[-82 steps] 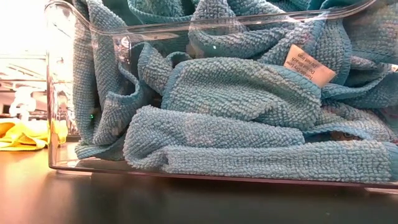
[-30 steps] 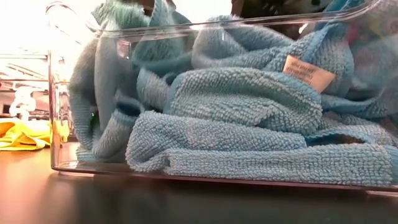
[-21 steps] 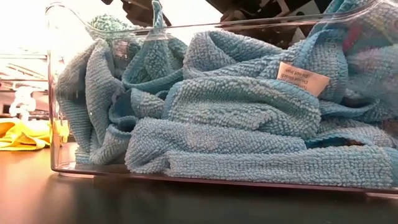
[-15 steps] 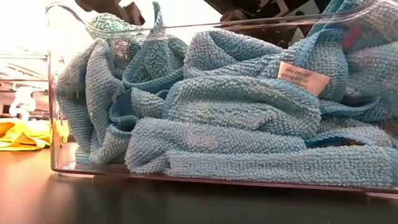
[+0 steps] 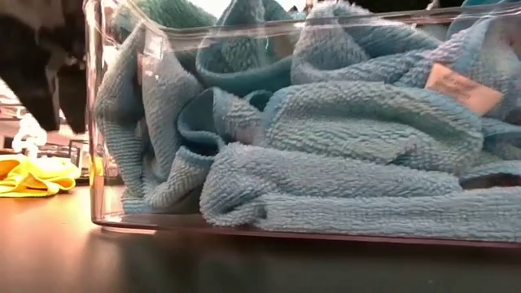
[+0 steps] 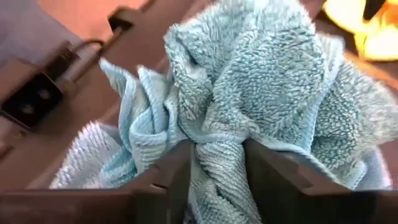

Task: Sort microfiber towel by color & place in baskets
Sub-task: Put the blue towel into the bottom transparent bin, then put the yellow towel into the top transparent bin

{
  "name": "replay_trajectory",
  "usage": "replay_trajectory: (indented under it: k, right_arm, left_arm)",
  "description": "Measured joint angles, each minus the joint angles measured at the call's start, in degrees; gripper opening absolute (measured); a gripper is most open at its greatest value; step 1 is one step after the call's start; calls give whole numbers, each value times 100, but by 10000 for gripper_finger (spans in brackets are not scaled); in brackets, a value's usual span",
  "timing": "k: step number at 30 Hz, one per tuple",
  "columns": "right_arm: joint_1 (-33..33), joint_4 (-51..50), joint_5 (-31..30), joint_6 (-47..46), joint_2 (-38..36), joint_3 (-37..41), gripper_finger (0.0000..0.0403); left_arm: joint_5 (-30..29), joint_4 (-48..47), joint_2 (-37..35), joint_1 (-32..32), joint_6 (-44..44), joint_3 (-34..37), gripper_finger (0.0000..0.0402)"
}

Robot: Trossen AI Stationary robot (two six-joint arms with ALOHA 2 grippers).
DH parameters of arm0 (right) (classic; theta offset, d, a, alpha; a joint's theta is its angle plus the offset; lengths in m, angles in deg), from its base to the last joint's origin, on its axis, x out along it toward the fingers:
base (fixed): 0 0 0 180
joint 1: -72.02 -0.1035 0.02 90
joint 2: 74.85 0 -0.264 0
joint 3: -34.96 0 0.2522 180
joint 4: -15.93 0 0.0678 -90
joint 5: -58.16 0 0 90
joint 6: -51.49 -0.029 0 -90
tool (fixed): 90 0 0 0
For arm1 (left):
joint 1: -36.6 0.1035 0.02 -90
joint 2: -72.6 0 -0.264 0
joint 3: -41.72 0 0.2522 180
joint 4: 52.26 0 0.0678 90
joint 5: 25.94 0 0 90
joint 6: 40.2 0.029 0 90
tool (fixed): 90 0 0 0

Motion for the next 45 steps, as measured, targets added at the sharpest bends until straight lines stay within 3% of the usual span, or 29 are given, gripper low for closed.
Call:
replay_trajectory:
  k: [11, 22, 34, 41, 45]
  right_arm:
    - [-168, 70, -6, 7, -595, 0, 215]
    - [-226, 90, -35, 128, -1091, -9, 226]
    - [-251, -134, -35, 131, -1197, -13, 226]
    - [-250, -159, -33, 131, -1197, -17, 226]
    - [-250, -172, -34, 131, -1197, -17, 226]
  left_arm:
    - [-66, -853, 0, -262, -1597, 841, 231]
    - [-28, -667, -129, -492, -2373, 1543, 231]
    - [-218, 394, -1707, -501, -3162, 2921, 231]
    - [-330, 937, -2479, -501, -3188, 3537, 229]
    - [-404, 1159, -2590, -497, -3169, 3650, 193]
